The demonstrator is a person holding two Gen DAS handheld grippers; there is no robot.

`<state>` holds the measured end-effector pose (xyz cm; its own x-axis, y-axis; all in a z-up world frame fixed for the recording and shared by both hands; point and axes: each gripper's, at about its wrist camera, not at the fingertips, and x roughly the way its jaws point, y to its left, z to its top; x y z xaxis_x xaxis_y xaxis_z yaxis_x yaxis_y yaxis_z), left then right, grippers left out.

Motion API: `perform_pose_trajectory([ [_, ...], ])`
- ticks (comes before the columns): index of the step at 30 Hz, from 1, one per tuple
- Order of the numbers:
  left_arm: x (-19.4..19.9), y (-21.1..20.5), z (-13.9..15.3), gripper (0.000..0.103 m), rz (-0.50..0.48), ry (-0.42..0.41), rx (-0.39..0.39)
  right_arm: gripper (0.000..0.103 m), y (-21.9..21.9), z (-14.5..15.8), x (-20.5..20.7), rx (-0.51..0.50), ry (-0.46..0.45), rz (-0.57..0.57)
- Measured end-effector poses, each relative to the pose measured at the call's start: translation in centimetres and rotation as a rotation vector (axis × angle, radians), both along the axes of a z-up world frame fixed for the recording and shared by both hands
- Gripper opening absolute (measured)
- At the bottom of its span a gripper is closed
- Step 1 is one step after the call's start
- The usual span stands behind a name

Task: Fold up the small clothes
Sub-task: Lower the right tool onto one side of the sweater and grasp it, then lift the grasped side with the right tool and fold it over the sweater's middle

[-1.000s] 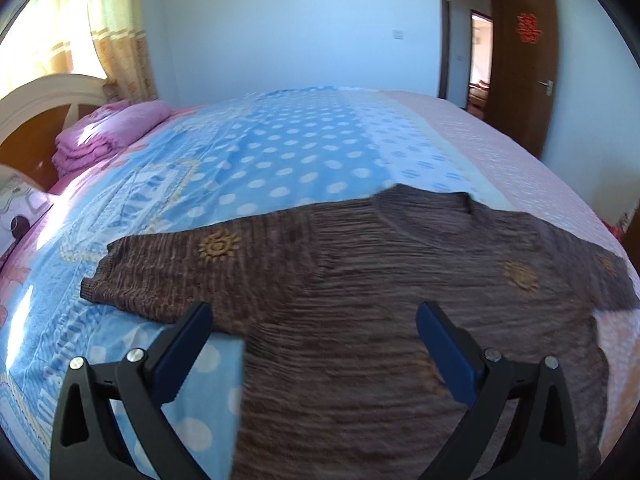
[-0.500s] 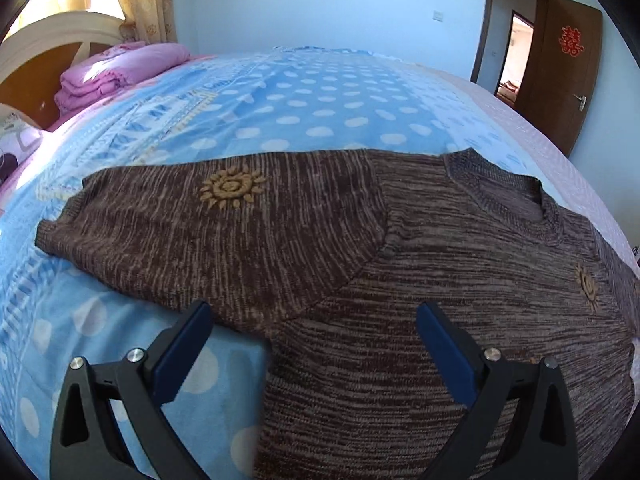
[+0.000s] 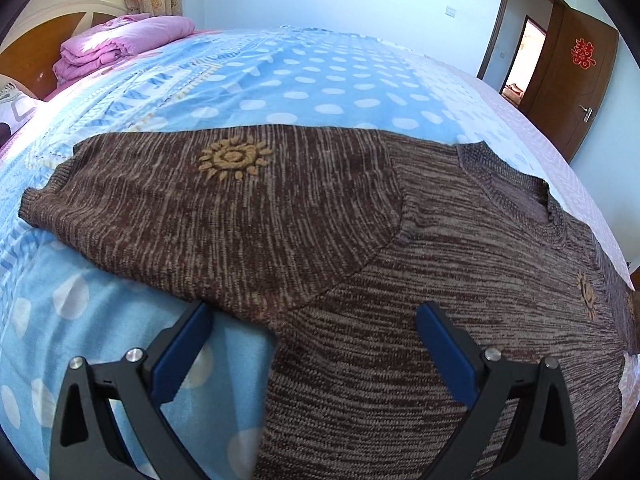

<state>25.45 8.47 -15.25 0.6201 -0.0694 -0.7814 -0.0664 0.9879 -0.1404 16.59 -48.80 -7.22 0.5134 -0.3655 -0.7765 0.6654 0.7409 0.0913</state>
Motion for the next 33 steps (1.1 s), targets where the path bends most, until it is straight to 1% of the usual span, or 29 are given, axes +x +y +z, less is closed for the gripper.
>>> perform_pose_trajectory([
  [2,0.0,0.2,0.0,0.103,-0.001,-0.003,-0.003,0.007,2.1,1.9,0.4,-0.006,-0.031,0.037],
  [5,-0.1,0.3,0.0,0.103,-0.001,-0.006,-0.008,0.007,6.7,4.6,1.7,0.003,-0.074,0.127],
  [7,-0.2,0.4,0.0,0.103,-0.002,-0.012,-0.02,0.007,11.1,6.1,3.1,0.0,-0.107,0.218],
  [10,-0.2,0.7,0.0,0.103,-0.004,-0.02,-0.038,0.007,17.9,6.9,5.5,0.016,-0.145,0.352],
  [12,-0.2,0.8,0.0,0.103,-0.005,-0.024,-0.049,0.007,22.6,6.5,7.0,0.018,-0.149,0.421],
  [13,-0.2,0.8,0.0,0.103,-0.005,-0.026,-0.052,0.007,25.4,5.9,7.9,0.007,-0.146,0.463],
  [14,-0.2,0.8,0.0,0.103,-0.006,-0.027,-0.054,0.007,27.2,5.3,8.6,-0.002,-0.142,0.484],
  [16,-0.2,0.9,0.1,0.103,-0.007,-0.03,-0.06,0.007,31.4,3.0,10.0,0.018,-0.123,0.534],
  [19,-0.3,0.9,0.0,0.103,-0.008,-0.035,-0.068,0.007,35.7,-0.5,11.1,0.016,-0.076,0.569],
  [22,-0.3,1.1,0.0,0.103,-0.009,-0.04,-0.078,0.007,37.7,-3.9,11.5,-0.015,-0.038,0.593],
  [24,-0.3,1.1,0.0,0.103,-0.009,-0.043,-0.084,0.007,38.0,-5.5,11.8,-0.018,-0.014,0.607],
  [25,-0.3,1.1,0.0,0.103,-0.009,-0.044,-0.085,0.007,37.7,-5.7,11.6,-0.013,-0.01,0.609],
  [28,-0.3,1.1,0.0,0.103,-0.01,-0.045,-0.083,0.007,37.7,-5.7,11.2,-0.045,-0.026,0.624],
  [30,-0.4,1.1,0.0,0.103,-0.01,-0.045,-0.082,0.007,37.8,-5.8,11.2,-0.03,-0.029,0.619],
  [33,-0.4,1.1,0.0,0.103,-0.01,-0.045,-0.082,0.007,38.4,-5.7,11.1,-0.034,-0.033,0.629],
])
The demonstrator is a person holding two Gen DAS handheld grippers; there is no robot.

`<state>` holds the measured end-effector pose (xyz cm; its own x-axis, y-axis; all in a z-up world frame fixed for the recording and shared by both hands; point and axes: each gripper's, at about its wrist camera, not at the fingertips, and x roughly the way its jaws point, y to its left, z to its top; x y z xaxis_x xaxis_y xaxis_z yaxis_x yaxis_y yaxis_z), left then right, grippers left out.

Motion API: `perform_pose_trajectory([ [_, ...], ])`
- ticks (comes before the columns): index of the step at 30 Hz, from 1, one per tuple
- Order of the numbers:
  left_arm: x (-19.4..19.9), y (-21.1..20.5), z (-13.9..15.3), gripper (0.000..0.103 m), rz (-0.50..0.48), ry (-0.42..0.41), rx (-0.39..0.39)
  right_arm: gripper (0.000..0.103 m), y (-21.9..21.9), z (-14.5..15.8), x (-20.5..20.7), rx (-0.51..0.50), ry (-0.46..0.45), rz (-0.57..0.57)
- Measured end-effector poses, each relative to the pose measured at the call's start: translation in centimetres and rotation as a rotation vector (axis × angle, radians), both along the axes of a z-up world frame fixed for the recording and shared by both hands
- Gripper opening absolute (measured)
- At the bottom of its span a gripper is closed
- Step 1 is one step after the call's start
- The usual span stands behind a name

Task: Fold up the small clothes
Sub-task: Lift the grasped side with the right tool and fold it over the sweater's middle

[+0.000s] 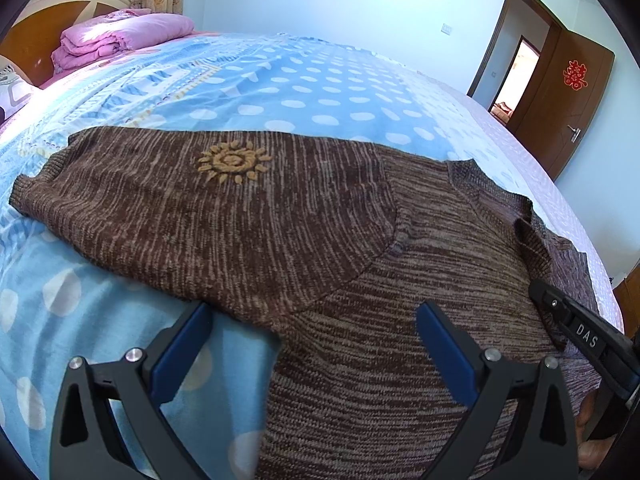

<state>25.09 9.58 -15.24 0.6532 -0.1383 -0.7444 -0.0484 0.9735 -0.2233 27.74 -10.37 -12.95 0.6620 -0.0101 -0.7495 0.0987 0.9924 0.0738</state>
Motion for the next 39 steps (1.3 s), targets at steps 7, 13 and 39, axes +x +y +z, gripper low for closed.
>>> perform_pose_trajectory([
  [7,0.0,0.1,0.0,0.103,-0.001,-0.005,-0.006,0.036,0.5,-0.1,0.4,0.042,-0.005,0.038],
  [13,-0.1,0.1,0.0,0.103,-0.001,-0.007,-0.008,0.041,-0.6,2.8,-1.5,0.256,-0.103,0.159],
  [39,-1.8,3.6,1.1,0.103,0.066,0.01,-0.051,0.019,-2.2,-1.6,-3.1,0.114,-0.066,-0.002],
])
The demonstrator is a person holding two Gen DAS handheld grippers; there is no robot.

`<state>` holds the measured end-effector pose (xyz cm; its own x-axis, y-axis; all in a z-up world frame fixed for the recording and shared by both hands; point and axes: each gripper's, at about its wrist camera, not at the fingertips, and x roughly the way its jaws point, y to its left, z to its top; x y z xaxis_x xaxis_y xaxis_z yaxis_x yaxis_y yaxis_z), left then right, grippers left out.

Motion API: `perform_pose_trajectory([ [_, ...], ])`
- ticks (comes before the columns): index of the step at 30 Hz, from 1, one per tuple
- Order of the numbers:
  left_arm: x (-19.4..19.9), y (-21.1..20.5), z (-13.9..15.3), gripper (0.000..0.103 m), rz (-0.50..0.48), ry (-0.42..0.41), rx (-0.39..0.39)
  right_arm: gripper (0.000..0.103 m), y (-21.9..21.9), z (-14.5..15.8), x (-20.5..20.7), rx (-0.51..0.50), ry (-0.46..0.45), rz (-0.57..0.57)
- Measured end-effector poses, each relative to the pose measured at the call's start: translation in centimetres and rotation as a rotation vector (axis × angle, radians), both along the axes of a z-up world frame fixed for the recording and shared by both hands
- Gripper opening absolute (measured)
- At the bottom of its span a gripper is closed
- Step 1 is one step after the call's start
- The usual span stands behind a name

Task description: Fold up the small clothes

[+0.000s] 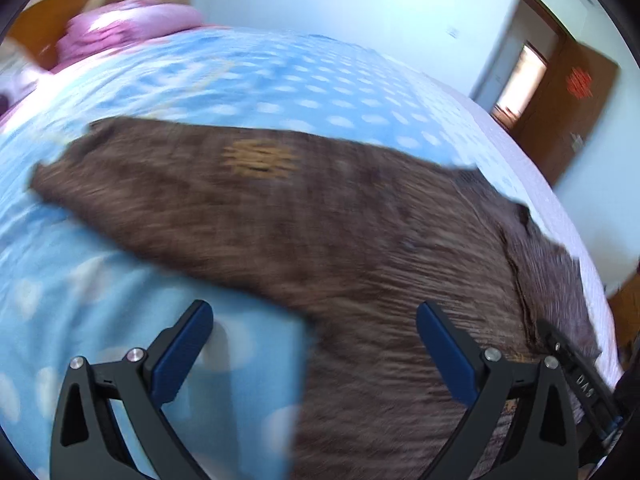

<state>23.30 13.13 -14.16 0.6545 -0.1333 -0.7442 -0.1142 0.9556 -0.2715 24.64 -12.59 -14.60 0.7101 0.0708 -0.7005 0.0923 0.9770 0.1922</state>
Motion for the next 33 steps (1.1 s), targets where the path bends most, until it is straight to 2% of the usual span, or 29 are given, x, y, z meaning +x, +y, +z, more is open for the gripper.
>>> perform_pose_trajectory([
  [6,-1.8,9.3,1.8,0.103,0.267,-0.067,-0.057,0.02,-0.3,0.0,-0.5,0.005,-0.005,-0.001],
  [9,-1.9,11.5,2.2,0.103,0.349,-0.053,-0.036,0.02,-0.2,0.0,-0.5,-0.003,-0.003,-0.002],
  [11,-2.1,11.1,2.4,0.103,0.343,-0.069,-0.038,0.02,0.0,0.0,-0.4,-0.011,-0.002,-0.002],
  [15,-1.2,5.8,3.2,0.103,0.192,-0.077,0.004,0.02,-0.1,0.2,-0.6,0.005,0.002,0.0],
  [17,-0.7,2.4,3.6,0.103,0.085,-0.079,0.001,0.02,-1.0,1.0,-1.1,0.067,-0.006,0.012],
  [19,-0.2,-0.9,4.0,0.103,0.002,-0.077,0.001,0.02,-2.9,2.6,-1.9,0.124,-0.065,0.008],
  [22,0.9,-6.7,4.2,0.103,-0.106,-0.065,0.001,0.02,-7.3,4.9,-2.1,0.077,-0.127,-0.076],
  [25,2.0,-12.6,4.0,0.103,-0.199,-0.064,0.022,0.019,-14.1,5.6,-0.9,0.064,-0.109,-0.208],
  [27,2.6,-16.0,3.8,0.103,-0.241,-0.063,0.024,0.013,-17.7,5.6,-0.3,0.118,-0.094,-0.268],
  [29,3.4,-18.6,3.1,0.103,-0.253,-0.046,0.027,0.012,-20.3,5.0,1.1,0.163,-0.054,-0.286],
  [32,4.7,-20.8,1.7,0.103,-0.227,-0.003,0.078,0.012,-20.5,4.2,3.8,0.138,-0.006,-0.234],
  [33,5.1,-21.0,1.0,0.103,-0.209,0.022,0.109,0.012,-19.8,3.8,5.2,0.112,0.015,-0.181],
])
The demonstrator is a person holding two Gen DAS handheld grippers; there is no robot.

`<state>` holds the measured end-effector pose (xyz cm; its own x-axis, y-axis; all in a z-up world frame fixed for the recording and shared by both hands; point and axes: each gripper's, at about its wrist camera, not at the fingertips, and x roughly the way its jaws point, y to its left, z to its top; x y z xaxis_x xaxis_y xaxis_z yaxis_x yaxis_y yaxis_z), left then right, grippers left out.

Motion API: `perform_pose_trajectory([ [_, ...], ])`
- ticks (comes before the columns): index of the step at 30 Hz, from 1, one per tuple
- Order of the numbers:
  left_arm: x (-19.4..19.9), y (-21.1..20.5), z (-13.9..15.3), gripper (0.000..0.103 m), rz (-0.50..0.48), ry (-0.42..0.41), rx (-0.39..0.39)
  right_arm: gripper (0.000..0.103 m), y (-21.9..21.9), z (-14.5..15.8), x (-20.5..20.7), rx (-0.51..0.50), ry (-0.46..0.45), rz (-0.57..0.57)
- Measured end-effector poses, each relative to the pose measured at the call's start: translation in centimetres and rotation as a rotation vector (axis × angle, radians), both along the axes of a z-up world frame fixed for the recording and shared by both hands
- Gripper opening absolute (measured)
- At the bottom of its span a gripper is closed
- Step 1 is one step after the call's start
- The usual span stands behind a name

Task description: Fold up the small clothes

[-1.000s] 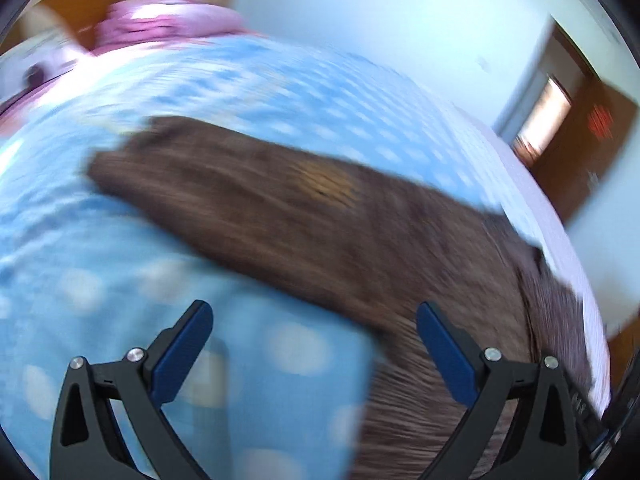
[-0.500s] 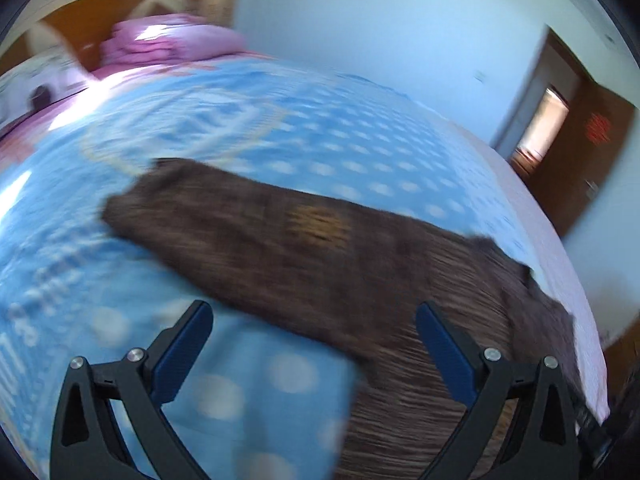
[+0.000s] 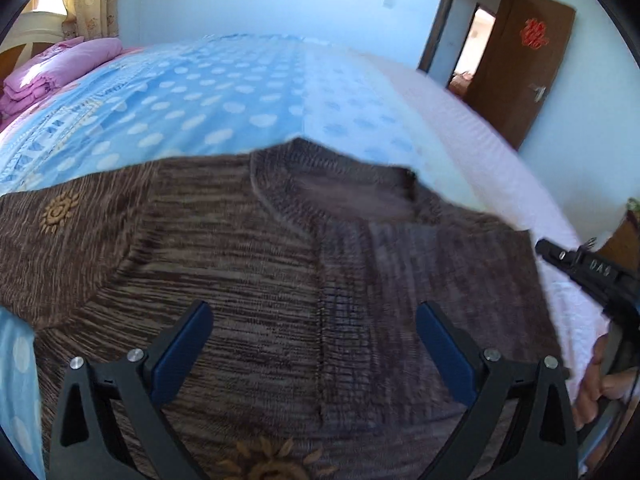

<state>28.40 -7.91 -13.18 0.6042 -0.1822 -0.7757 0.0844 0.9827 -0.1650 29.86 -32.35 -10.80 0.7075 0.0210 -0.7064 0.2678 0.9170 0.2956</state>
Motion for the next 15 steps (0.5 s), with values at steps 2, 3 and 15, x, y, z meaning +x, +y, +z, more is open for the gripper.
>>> perform_pose_trajectory([
  [2,0.3,-0.4,-1.3,0.102,0.034,0.023,0.077,0.011,0.5,-0.9,2.1,-0.057,0.05,0.04],
  [3,-0.2,-0.5,-1.2,0.102,0.034,0.009,0.101,0.007,0.5,-1.8,3.2,-0.071,0.09,0.033],
  [15,-0.6,-1.1,-1.7,0.103,0.03,0.0,0.159,0.0,1.1,-0.1,0.4,-0.043,-0.027,0.001],
])
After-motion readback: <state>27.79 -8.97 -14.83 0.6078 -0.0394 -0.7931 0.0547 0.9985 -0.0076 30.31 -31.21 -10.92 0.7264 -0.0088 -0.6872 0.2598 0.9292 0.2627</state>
